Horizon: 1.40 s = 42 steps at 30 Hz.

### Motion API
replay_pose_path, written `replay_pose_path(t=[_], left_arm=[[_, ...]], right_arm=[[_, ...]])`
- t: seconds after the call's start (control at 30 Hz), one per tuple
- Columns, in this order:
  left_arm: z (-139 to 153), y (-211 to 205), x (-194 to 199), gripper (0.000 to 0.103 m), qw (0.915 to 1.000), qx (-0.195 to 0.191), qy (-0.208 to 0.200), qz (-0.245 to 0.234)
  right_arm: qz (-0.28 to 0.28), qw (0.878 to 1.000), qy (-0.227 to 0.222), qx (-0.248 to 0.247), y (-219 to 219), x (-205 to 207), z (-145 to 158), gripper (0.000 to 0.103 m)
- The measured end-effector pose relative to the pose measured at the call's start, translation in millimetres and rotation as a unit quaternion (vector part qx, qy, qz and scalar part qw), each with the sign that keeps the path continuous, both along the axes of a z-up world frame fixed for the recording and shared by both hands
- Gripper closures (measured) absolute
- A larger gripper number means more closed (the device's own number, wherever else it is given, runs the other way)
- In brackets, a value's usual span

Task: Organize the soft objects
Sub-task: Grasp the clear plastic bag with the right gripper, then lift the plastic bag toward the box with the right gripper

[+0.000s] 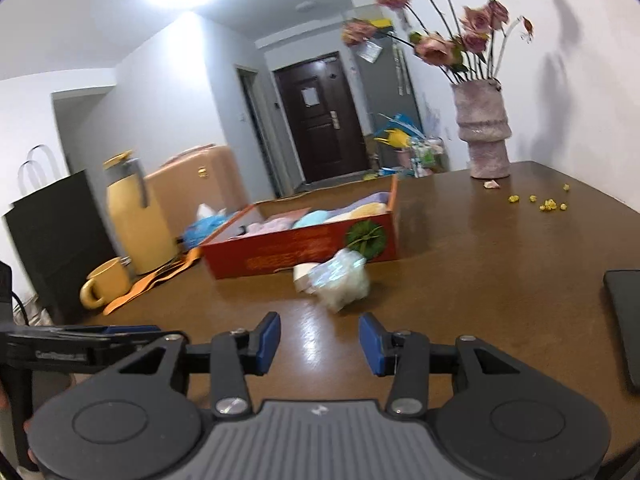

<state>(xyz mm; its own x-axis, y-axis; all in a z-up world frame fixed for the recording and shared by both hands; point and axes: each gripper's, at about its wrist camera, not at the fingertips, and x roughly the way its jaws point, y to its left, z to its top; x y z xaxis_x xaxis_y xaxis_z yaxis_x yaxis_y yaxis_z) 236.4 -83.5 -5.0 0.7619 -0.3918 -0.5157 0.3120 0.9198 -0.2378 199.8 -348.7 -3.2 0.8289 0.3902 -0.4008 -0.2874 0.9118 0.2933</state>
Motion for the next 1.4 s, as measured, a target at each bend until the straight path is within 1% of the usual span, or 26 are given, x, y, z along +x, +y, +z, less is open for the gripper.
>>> replay_pose_path(t=[0.03, 0.07, 0.13, 0.17, 0.27, 0.3, 0.33, 0.47, 0.57, 0.63, 0.67, 0.7, 0.73, 0.8, 0.9, 1.03, 1.23, 1.4], left_arm=[[-0.3, -4.9, 10.6, 0.030, 1.0000, -0.001, -0.003, -0.004], [-0.7, -10.5, 23.4, 0.031, 0.9999, -0.005, -0.005, -0.008], [-2.8, -18.8, 48.2, 0.037, 0.9996, -0.023, -0.003, -0.019], [-4.8, -22.0, 59.2, 0.039, 0.9992, -0.032, 0.002, -0.023], [-14.2, -31.4, 93.6, 0.051, 0.9977, -0.054, 0.023, -0.032], [-17.6, -32.7, 102.7, 0.056, 0.9974, -0.058, 0.027, -0.033], [-21.4, -32.5, 111.0, 0.060, 0.9969, -0.063, 0.034, -0.033], [-38.0, -24.4, 136.7, 0.067, 0.9904, -0.107, 0.076, -0.043], [-47.8, -21.4, 145.9, 0.073, 0.9878, -0.117, 0.094, -0.042], [-55.1, -20.2, 151.5, 0.082, 0.9838, -0.130, 0.114, -0.047], [-58.2, -19.6, 153.0, 0.083, 0.9816, -0.137, 0.124, -0.048], [-60.0, -19.2, 153.1, 0.085, 0.9809, -0.140, 0.127, -0.047], [-59.2, -19.3, 151.0, 0.087, 0.9819, -0.137, 0.122, -0.047], [-54.1, -21.2, 143.8, 0.089, 0.9844, -0.127, 0.108, -0.058], [-42.5, -19.9, 122.3, 0.090, 0.9862, -0.120, 0.085, -0.077], [-23.5, -11.2, 84.3, 0.090, 0.9863, -0.127, 0.063, -0.084], [1.5, 2.3, 18.2, 0.090, 0.9895, -0.115, 0.024, -0.083], [19.6, 9.7, -24.5, 0.090, 0.9906, -0.107, -0.014, -0.084]], right_arm=[[-0.002, 1.000, 0.002, 0.005, -1.4, 11.5, -0.6, 0.060], [-0.004, 1.000, 0.005, 0.009, -2.6, 24.2, -1.2, 0.060], [-0.011, 1.000, 0.009, 0.016, -2.9, 49.1, -2.8, 0.060], [-0.014, 1.000, 0.012, 0.019, -2.7, 59.3, -3.0, 0.058], [-0.005, 0.999, 0.032, 0.034, 0.4, 98.5, -8.7, 0.058], [-0.002, 0.999, 0.038, 0.037, 2.4, 109.7, -11.1, 0.062], [-0.002, 0.998, 0.044, 0.039, 4.7, 120.7, -13.3, 0.064], [0.010, 0.996, 0.062, 0.057, 8.9, 156.2, -25.2, 0.065], [0.020, 0.993, 0.084, 0.075, 9.6, 174.7, -36.1, 0.065], [0.020, 0.992, 0.096, 0.078, 10.8, 182.9, -44.6, 0.070], [0.022, 0.991, 0.102, 0.080, 11.1, 185.7, -49.0, 0.079], [0.026, 0.990, 0.112, 0.086, 11.6, 187.8, -53.4, 0.084], [0.030, 0.988, 0.117, 0.096, 11.4, 188.4, -56.5, 0.085], [0.029, 0.987, 0.117, 0.103, 10.6, 184.7, -57.0, 0.089], [0.025, 0.988, 0.114, 0.106, 10.1, 169.7, -48.4, 0.092], [0.035, 0.989, 0.094, 0.112, 9.3, 132.3, -29.9, 0.093], [0.056, 0.991, 0.062, 0.106, 19.9, 69.2, -6.1, 0.094], [0.067, 0.992, 0.028, 0.099, 27.4, 25.3, 13.2, 0.094]])
